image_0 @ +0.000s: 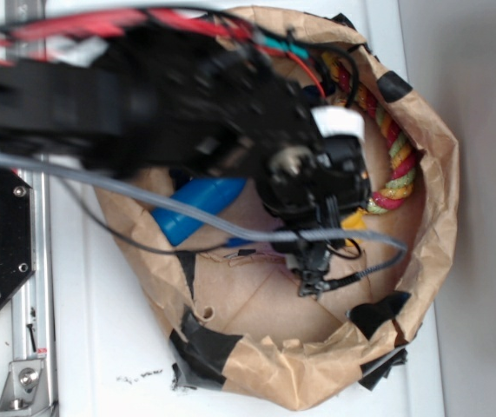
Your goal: Grab the yellow duck.
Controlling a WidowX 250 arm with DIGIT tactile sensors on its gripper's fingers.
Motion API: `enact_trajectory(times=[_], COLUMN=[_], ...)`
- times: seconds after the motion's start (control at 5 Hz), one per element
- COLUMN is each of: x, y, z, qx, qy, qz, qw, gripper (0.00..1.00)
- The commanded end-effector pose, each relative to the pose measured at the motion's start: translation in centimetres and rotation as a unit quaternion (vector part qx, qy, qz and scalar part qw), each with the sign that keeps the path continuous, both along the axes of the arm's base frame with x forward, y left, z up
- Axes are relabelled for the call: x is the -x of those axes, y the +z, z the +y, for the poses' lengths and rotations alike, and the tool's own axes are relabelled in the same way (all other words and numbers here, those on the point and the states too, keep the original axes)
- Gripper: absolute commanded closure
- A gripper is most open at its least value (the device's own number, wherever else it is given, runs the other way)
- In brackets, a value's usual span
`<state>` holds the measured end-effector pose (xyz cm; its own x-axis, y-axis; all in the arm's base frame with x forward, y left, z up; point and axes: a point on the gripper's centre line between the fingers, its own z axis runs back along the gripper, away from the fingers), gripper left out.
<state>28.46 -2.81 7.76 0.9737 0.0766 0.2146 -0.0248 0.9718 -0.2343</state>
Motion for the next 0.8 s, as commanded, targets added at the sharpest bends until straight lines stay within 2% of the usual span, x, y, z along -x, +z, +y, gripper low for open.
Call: enact_trajectory(times=[0.0,0.2,0.4,0.6], x=[2.8,1.2,-0.7,-2.9], y=[6.0,4.4,1.9,-0.8], z=[0.2,1.4,2.0,2.0], qx=[0.004,-0.004,-0.002,-0.009], qy=[0.012,0.069,0.106,0.102], qz=[-0.045,-0.072,-0.067,-0.052], qw=[0.999,0.995,0.992,0.993], gripper=[0.70,0.00,0.00,0.00])
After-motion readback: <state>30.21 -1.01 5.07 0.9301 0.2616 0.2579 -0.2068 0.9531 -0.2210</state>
